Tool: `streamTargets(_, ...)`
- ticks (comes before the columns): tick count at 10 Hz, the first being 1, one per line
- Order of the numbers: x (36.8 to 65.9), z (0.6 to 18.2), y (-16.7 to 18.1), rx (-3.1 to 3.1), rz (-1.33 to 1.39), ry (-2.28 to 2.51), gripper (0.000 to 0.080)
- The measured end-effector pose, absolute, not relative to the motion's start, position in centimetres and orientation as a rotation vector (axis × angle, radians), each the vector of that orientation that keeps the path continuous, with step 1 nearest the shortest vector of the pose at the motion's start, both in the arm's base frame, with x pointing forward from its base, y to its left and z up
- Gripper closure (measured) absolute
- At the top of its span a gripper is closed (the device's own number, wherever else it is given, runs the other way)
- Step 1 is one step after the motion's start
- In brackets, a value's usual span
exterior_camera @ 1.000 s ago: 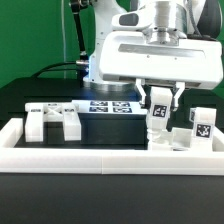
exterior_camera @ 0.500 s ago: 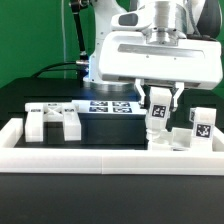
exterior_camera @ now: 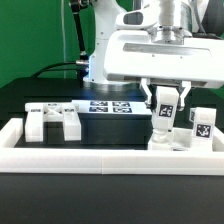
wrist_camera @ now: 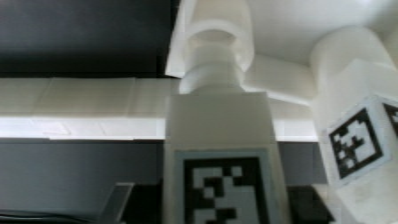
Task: Assemble chair
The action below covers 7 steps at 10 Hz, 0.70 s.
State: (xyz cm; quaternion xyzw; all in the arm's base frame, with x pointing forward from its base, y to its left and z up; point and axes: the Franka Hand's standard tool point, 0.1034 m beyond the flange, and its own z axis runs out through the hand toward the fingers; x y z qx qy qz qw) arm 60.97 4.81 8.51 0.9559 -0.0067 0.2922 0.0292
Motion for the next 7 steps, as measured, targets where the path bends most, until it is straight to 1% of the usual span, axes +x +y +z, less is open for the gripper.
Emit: streamTargets(7, 60.88, 8.39, 4.81, 2.946, 0.906, -0.019, 0.0509)
